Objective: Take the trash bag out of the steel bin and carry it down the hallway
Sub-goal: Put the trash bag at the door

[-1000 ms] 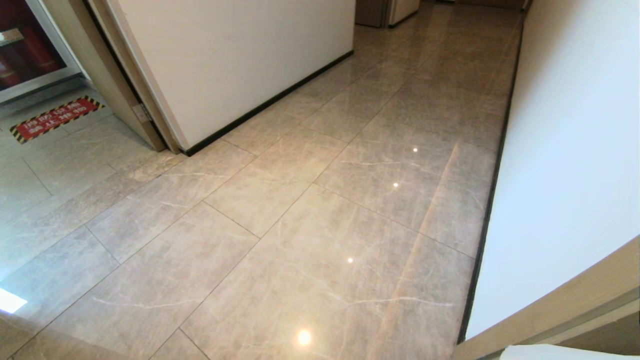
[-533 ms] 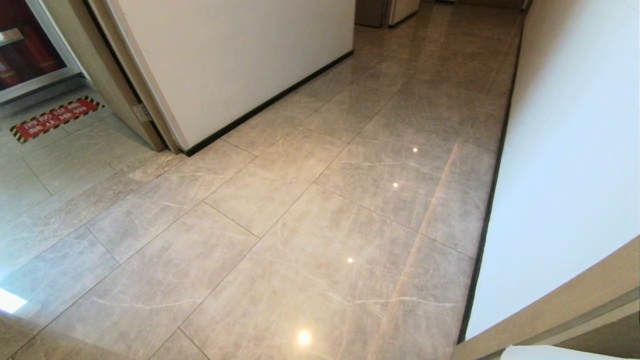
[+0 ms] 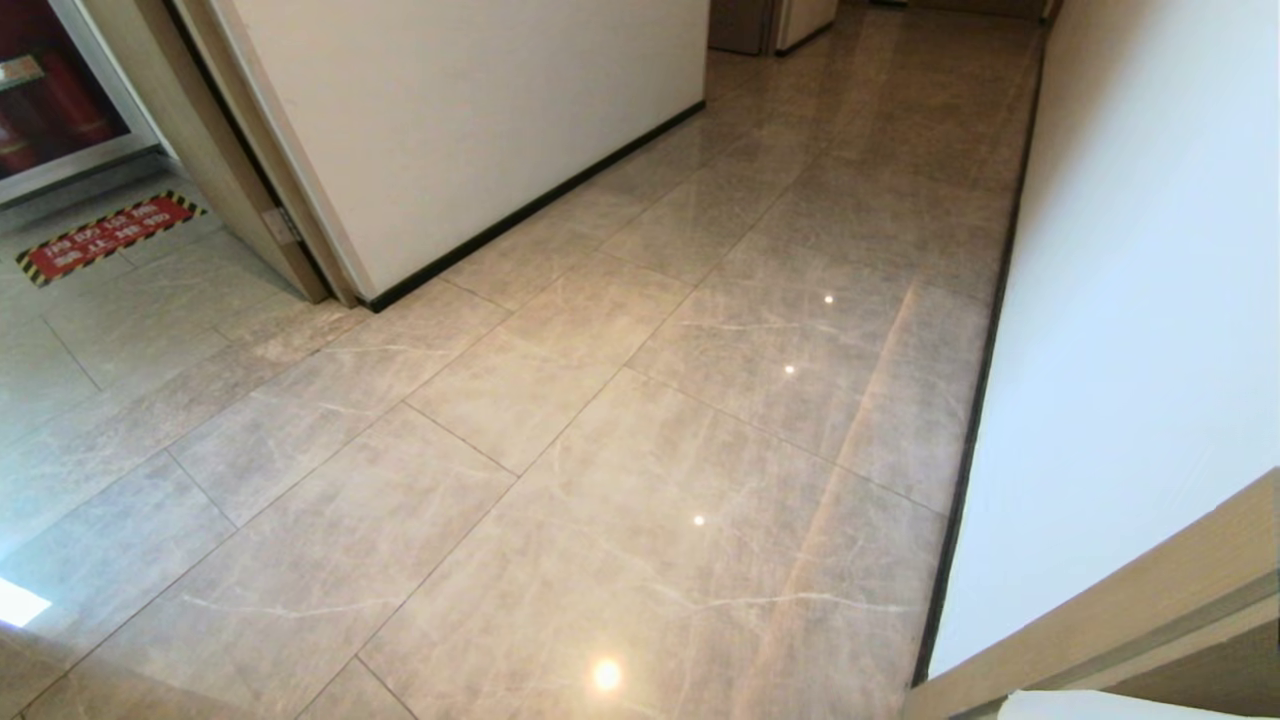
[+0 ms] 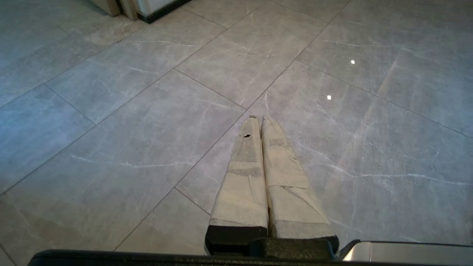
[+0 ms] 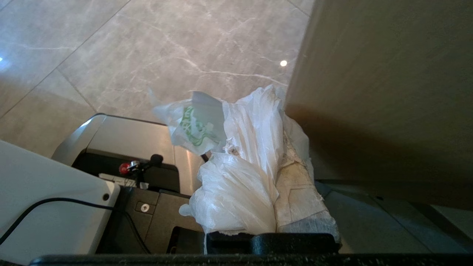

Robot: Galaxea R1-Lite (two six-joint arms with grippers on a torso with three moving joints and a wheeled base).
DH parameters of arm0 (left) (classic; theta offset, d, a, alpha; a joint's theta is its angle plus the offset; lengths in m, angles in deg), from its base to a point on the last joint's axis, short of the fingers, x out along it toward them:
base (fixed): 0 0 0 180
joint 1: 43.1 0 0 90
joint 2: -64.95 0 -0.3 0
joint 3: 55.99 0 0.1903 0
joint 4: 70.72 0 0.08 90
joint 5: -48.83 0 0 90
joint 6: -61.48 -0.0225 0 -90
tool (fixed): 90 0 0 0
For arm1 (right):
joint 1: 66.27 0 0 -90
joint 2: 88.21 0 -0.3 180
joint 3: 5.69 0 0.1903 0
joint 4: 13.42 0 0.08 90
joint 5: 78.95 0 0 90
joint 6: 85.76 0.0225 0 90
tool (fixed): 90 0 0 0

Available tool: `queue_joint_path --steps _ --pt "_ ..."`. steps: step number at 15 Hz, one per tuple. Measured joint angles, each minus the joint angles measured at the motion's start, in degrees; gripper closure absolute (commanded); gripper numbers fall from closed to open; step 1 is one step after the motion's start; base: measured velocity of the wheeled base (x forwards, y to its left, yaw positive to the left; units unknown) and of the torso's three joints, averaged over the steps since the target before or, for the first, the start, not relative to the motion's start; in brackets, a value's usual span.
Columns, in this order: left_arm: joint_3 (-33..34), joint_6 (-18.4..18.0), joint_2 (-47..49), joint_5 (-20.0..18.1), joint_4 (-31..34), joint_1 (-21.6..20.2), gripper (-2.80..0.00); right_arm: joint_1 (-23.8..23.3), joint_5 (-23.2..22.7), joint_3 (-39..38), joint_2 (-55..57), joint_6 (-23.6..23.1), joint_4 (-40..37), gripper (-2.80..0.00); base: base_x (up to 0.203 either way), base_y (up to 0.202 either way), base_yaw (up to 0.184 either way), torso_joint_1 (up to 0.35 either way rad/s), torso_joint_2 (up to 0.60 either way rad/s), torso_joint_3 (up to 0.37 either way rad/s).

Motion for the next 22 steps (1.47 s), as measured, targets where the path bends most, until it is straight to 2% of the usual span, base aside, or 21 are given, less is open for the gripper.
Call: queue_joint_path --steps 16,22 --pt "0.0 0.0 0.0 0.0 -0.1 0.0 0.00 0.0 0.2 -0.5 -0.4 -0.1 0.1 0.00 0.000 0.003 0.000 0.000 0.00 0.000" --pt "0.0 0.0 0.0 0.0 -0.1 0.0 0.00 0.0 0.3 -0.9 -0.5 -0.1 0.1 0.00 -0.001 0.161 0.000 0.001 0.00 0.002"
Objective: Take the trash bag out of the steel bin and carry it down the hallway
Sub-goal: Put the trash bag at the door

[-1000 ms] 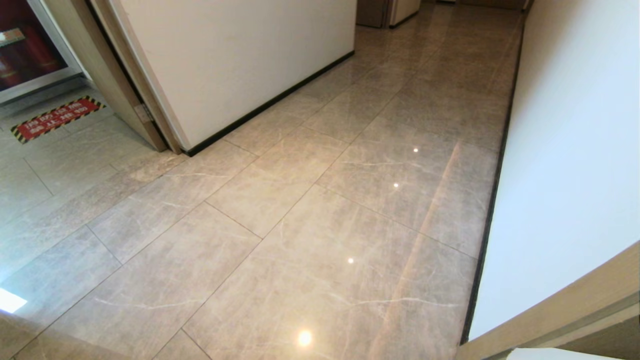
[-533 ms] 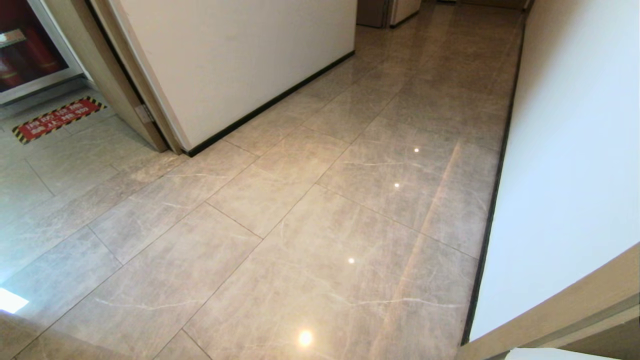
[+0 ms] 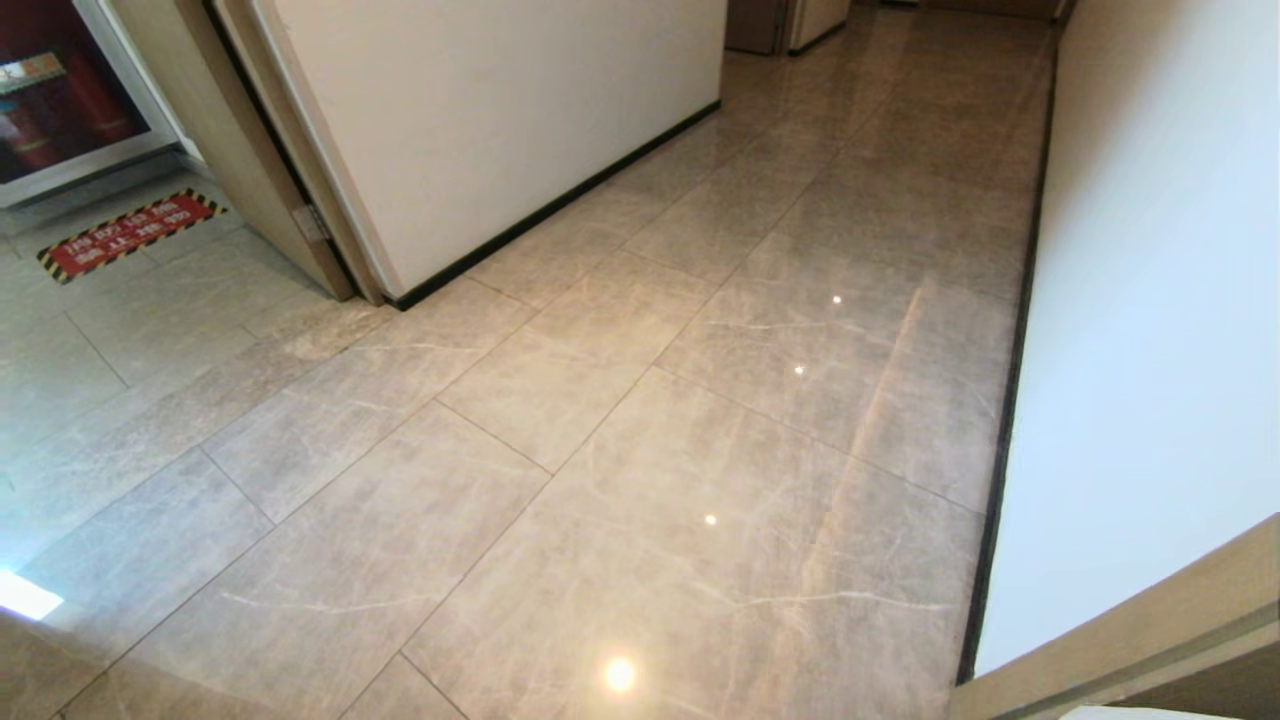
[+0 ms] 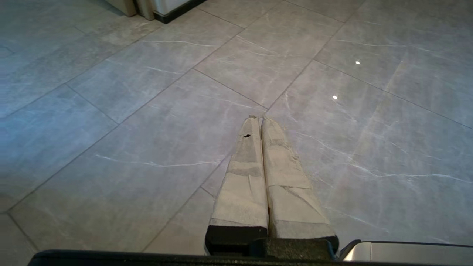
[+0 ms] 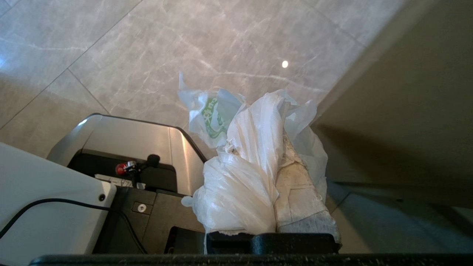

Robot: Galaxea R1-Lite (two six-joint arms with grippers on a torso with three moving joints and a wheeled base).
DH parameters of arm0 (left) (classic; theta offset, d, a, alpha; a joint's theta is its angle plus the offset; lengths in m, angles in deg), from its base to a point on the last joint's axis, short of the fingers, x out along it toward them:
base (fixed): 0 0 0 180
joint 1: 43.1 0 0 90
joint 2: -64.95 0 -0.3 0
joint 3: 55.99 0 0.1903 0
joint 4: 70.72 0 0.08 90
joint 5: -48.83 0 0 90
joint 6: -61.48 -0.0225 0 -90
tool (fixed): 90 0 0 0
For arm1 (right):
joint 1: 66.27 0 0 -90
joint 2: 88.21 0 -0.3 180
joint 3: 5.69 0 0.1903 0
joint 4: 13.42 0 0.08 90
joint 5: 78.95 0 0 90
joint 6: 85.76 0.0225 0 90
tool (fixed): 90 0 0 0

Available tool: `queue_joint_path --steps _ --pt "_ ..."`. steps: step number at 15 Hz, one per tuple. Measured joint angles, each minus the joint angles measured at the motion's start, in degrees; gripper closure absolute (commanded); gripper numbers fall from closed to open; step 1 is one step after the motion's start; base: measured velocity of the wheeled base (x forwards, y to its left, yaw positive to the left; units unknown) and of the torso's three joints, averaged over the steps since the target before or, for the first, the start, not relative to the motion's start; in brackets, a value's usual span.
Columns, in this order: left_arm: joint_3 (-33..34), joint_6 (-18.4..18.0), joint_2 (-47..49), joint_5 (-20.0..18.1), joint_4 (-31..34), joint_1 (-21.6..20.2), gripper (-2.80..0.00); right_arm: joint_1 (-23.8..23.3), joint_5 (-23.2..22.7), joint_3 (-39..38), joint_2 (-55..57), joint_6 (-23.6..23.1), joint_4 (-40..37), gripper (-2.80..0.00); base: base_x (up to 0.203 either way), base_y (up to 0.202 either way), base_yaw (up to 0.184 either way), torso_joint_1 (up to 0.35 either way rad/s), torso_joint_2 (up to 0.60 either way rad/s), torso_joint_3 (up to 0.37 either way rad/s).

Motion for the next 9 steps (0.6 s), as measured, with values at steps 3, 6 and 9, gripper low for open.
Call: queue_joint_path --steps 3,6,9 --pt "0.0 -0.1 0.0 0.0 0.0 0.0 0.00 -0.1 0.0 0.0 0.0 0.0 0.0 0.00 0.000 0.155 0.001 0.002 0.00 0.005" --pt "0.0 -0.1 0.0 0.0 -0.1 0.0 0.00 0.0 0.0 -0.1 0.0 0.0 0.0 0.00 0.000 0.000 0.000 0.000 0.00 0.000" --pt "0.0 0.0 0.0 0.0 0.0 0.0 0.00 0.0 0.2 -0.3 -0.2 0.0 0.0 0.00 0.000 0.000 0.000 0.000 0.00 0.000"
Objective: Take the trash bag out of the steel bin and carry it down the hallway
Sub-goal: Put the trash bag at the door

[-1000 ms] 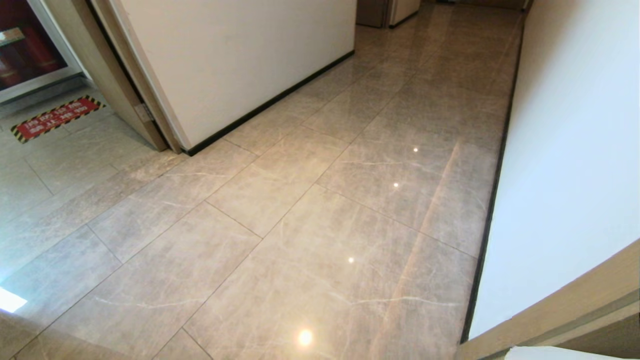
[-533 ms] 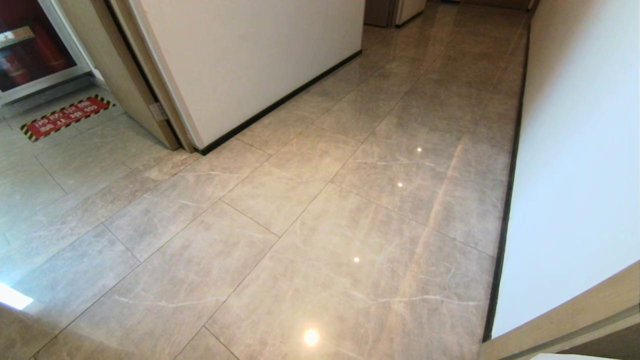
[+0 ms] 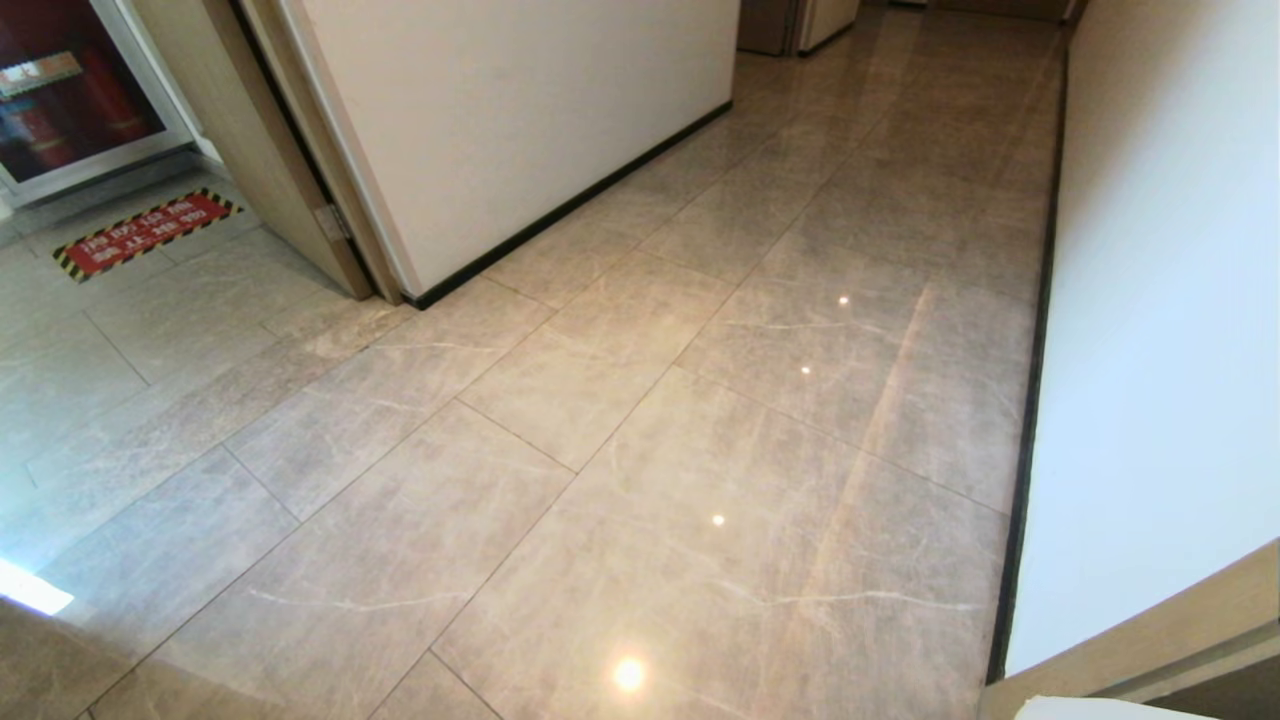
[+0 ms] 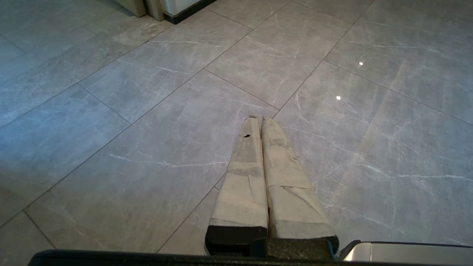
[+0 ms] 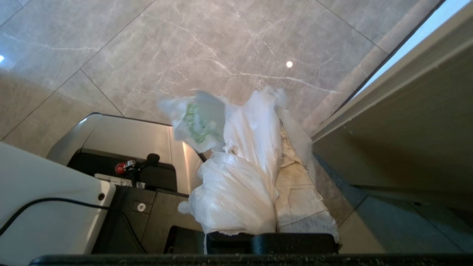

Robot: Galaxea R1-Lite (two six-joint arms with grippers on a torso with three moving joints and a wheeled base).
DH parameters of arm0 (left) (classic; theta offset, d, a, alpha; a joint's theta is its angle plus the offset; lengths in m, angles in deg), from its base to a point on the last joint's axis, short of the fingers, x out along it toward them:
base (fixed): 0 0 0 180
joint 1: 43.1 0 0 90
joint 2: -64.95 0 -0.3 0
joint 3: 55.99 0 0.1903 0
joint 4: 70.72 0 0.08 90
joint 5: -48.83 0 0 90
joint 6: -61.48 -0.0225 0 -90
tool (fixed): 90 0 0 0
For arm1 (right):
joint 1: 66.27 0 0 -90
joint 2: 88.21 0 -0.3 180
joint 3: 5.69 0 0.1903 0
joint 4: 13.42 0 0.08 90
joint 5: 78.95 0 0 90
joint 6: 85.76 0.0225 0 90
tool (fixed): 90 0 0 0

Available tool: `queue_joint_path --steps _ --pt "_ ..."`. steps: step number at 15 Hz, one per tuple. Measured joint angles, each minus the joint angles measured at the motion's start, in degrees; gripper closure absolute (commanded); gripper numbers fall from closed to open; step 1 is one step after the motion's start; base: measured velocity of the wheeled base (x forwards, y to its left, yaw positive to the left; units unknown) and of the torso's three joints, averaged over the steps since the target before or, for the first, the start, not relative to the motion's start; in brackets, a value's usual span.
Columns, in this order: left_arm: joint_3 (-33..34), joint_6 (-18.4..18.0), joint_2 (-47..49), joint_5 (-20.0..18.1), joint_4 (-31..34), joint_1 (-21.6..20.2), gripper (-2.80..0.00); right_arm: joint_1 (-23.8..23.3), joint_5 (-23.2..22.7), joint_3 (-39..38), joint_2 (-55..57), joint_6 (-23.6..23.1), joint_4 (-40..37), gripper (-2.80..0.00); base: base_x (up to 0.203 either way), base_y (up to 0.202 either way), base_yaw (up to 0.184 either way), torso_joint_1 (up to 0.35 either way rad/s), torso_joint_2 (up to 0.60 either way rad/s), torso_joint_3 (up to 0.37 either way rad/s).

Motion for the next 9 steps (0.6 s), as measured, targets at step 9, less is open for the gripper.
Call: queue_joint_path --steps 9 --pt "0.0 0.0 0.0 0.0 0.0 0.0 0.00 0.0 1.2 6.7 15.3 0.2 11.1 0.00 0.000 0.000 0.000 0.000 0.00 0.000"
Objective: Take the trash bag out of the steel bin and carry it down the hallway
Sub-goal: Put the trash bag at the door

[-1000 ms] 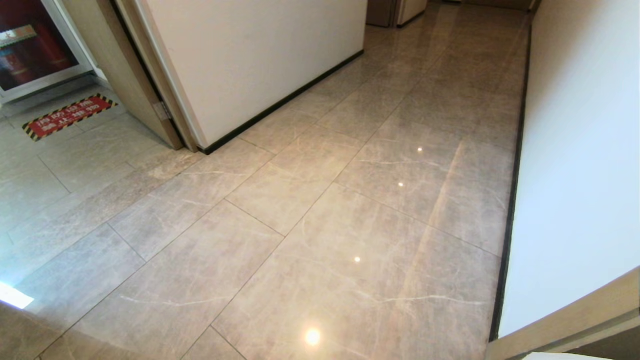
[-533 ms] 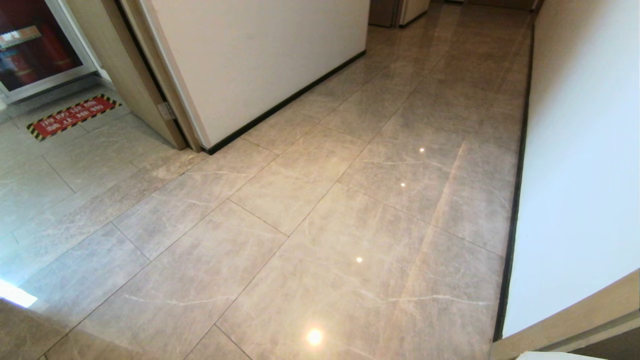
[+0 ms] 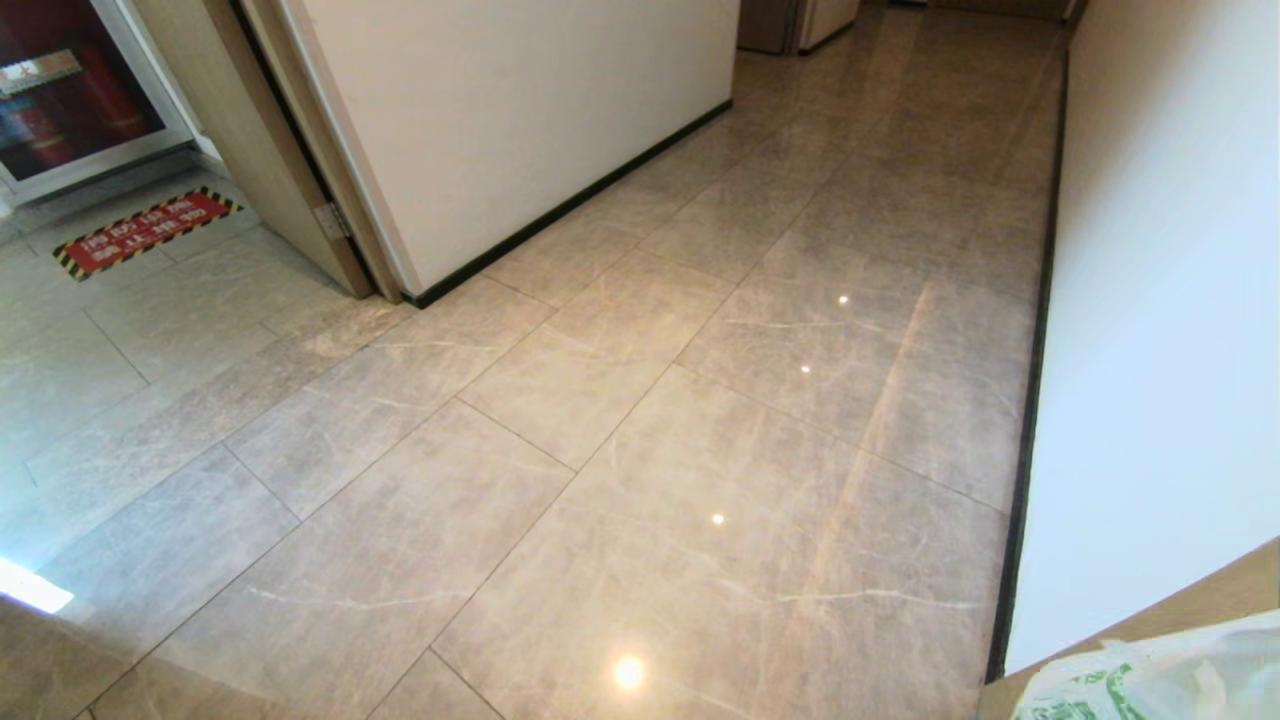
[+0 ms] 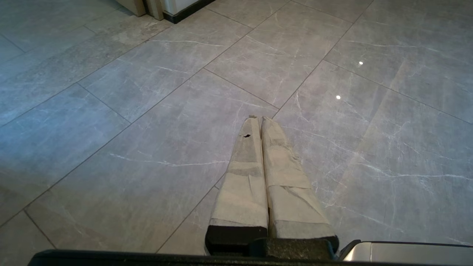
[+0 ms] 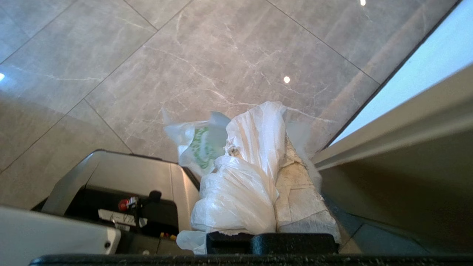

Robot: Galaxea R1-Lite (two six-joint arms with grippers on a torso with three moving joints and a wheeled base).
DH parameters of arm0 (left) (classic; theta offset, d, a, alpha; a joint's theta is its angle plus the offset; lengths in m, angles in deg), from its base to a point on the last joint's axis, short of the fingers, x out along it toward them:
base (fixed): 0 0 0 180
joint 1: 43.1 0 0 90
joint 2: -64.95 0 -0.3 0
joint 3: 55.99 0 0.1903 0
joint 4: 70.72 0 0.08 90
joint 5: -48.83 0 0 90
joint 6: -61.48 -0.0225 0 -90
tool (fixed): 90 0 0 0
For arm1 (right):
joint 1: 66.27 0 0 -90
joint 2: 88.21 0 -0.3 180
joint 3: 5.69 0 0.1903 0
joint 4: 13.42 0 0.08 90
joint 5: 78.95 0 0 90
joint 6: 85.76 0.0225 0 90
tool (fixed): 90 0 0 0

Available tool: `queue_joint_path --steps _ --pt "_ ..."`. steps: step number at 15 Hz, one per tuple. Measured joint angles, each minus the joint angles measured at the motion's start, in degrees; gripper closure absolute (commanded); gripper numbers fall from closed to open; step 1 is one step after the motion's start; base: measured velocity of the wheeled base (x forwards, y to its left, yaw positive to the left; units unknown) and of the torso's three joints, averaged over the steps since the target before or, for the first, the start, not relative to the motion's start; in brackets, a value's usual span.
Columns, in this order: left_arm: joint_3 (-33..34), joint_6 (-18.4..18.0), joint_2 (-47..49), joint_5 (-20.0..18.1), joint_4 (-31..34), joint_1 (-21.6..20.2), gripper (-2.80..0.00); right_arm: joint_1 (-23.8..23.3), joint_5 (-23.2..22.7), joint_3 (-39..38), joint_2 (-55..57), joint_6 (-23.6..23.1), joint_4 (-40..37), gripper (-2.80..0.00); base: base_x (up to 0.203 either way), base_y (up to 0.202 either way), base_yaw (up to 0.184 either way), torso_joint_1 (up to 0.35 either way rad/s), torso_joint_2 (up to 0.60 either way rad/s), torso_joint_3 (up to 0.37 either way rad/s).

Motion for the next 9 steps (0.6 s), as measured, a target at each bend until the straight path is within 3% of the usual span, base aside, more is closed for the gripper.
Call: queue_joint_path --steps 4,9 --pt "0.0 0.0 0.0 0.0 0.0 0.0 0.00 0.0 3.8 1.7 11.5 0.3 5.2 0.00 0.000 0.000 0.000 0.000 0.00 0.000" --pt "0.0 0.0 0.0 0.0 0.0 0.0 0.00 -0.3 8.4 2.2 29.2 3.9 14.5 0.00 0.000 0.000 0.000 0.000 0.00 0.000"
